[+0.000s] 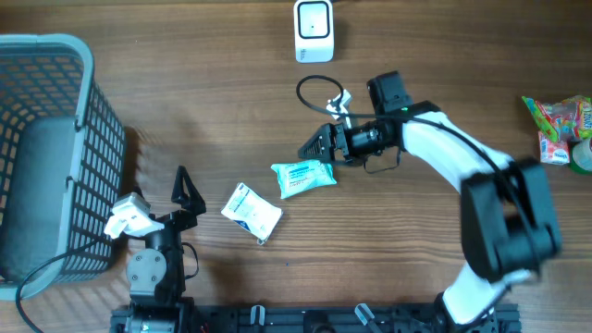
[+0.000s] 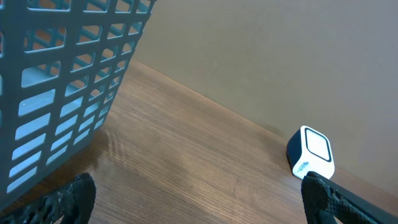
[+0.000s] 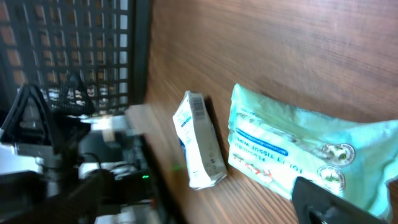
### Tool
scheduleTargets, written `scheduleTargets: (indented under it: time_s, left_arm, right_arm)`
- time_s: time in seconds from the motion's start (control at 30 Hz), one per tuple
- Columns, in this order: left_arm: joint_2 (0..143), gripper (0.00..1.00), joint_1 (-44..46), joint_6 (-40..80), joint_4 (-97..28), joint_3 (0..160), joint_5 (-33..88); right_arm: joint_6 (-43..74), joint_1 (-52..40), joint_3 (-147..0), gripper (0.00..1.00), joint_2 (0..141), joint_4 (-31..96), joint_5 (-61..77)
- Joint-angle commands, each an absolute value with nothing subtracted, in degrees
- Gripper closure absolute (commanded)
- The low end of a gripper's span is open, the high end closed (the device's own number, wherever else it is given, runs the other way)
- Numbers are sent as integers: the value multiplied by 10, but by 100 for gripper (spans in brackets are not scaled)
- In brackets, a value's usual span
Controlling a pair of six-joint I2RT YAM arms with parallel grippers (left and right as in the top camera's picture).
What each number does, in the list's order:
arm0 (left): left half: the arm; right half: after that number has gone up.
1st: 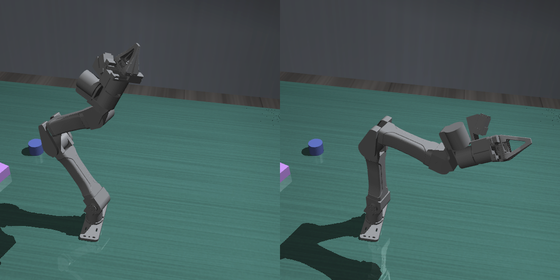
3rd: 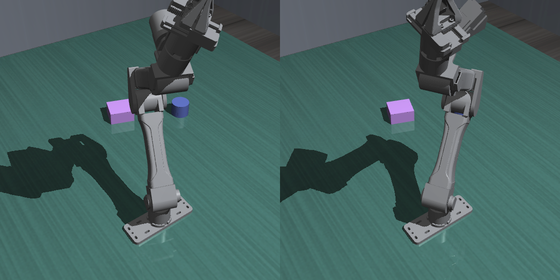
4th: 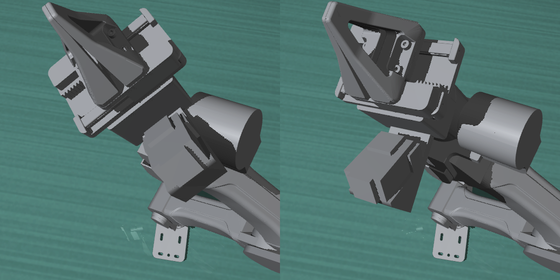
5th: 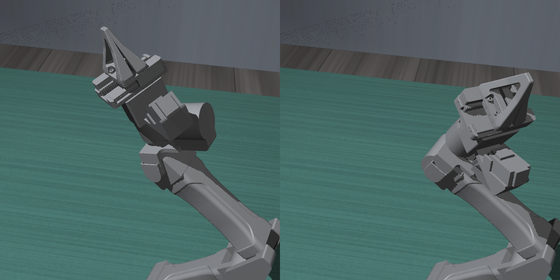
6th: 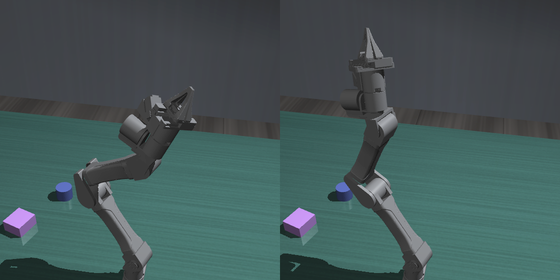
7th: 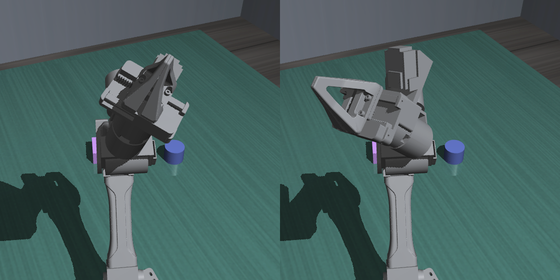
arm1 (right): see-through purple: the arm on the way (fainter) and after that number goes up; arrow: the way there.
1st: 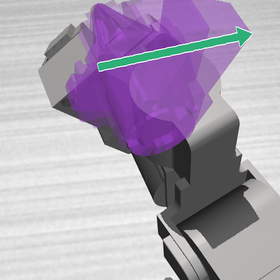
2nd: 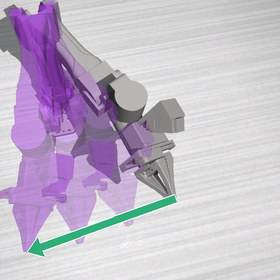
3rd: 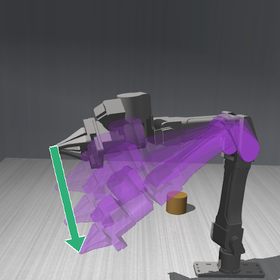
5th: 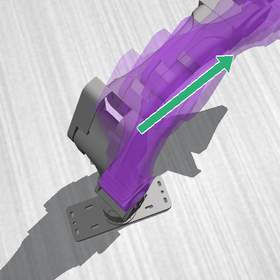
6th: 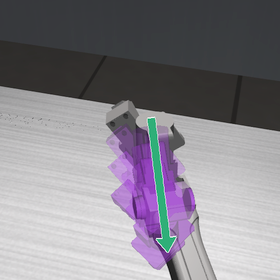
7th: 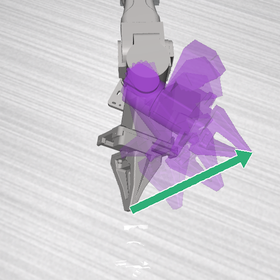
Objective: Scan the item barcode
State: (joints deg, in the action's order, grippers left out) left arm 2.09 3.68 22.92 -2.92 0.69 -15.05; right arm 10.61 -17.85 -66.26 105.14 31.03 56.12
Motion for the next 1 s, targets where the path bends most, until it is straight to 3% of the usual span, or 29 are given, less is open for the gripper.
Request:
scheduleTargets:
  time_s: [0.0,0.2,0.33,0.47,0.6,0.73,0.97]
  left_arm:
    - [19,0,34,232,-27,3,-148]
    - [19,0,34,232,-27,3,-148]
    - [19,0,34,232,-27,3,-148]
    - [19,0,34,232,-27,3,-148]
    - [19,0,34,232,-27,3,-148]
    - [19,0,34,232,-27,3,-148]
    - [19,0,34,232,-27,3,-148]
  right_arm:
    - [-6,-209,-677,0,957,322,444]
    - [-172,-300,-670,1,942,366,95]
    - [-195,-355,-670,0,943,289,-136]
    - [-266,-361,-670,0,943,201,-138]
    - [-347,-361,-667,0,945,286,-45]
    - [-345,-397,-649,0,945,310,-123]
    - [-344,-462,-623,0,949,307,-121]
